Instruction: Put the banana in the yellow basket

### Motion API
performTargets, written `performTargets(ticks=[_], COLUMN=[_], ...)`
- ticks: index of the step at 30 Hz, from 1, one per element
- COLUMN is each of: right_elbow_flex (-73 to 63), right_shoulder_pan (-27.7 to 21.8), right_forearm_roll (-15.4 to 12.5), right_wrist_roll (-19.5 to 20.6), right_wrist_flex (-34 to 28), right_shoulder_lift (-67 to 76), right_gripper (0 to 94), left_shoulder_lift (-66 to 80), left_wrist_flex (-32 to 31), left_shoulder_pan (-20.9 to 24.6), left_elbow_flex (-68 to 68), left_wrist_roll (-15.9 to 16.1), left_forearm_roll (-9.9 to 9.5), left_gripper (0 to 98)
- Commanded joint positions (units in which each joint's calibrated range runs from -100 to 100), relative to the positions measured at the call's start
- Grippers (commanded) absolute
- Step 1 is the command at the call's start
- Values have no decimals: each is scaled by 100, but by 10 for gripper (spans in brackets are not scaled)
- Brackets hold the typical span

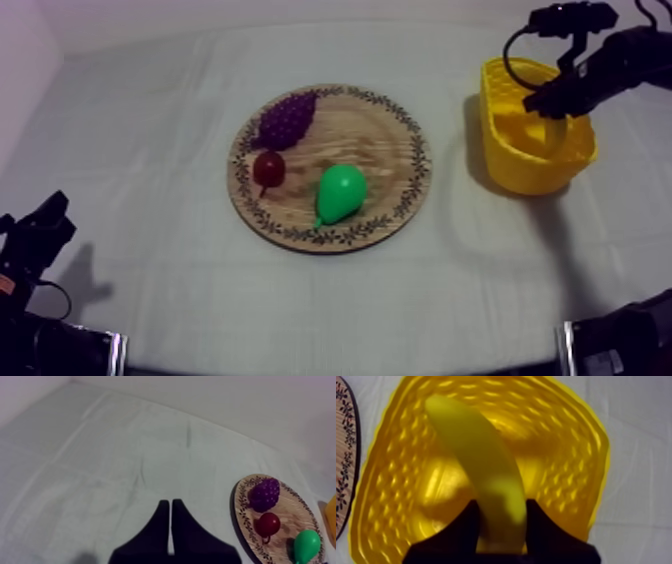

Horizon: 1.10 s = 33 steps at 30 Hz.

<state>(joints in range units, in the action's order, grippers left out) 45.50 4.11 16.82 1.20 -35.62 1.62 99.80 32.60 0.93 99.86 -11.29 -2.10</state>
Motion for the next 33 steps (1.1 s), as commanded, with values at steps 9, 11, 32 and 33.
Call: performTargets(ticks=[9, 11, 32, 33], right_elbow_flex=[86, 89, 128, 131], right_shoulder_pan=[39, 62, 185, 185], right_forearm_roll=[276, 346, 895, 904], right_wrist_roll=[289, 368, 958, 965], right_wrist_flex=[90, 96, 175, 177], right_shoulder_lift=[-132, -190, -557, -558], right_gripper=[195, 196, 306, 314], left_shoulder_lift=[3, 3, 3, 3], left_wrist_flex=[-2, -2, -2, -2], left_shoulder_pan=[-3, -3, -3, -3], left_elbow_flex=[3, 3, 3, 3], left_wrist_roll=[-1, -1, -1, -1], left_forearm_roll=[2, 2, 2, 2], left_gripper=[1, 1, 1, 1])
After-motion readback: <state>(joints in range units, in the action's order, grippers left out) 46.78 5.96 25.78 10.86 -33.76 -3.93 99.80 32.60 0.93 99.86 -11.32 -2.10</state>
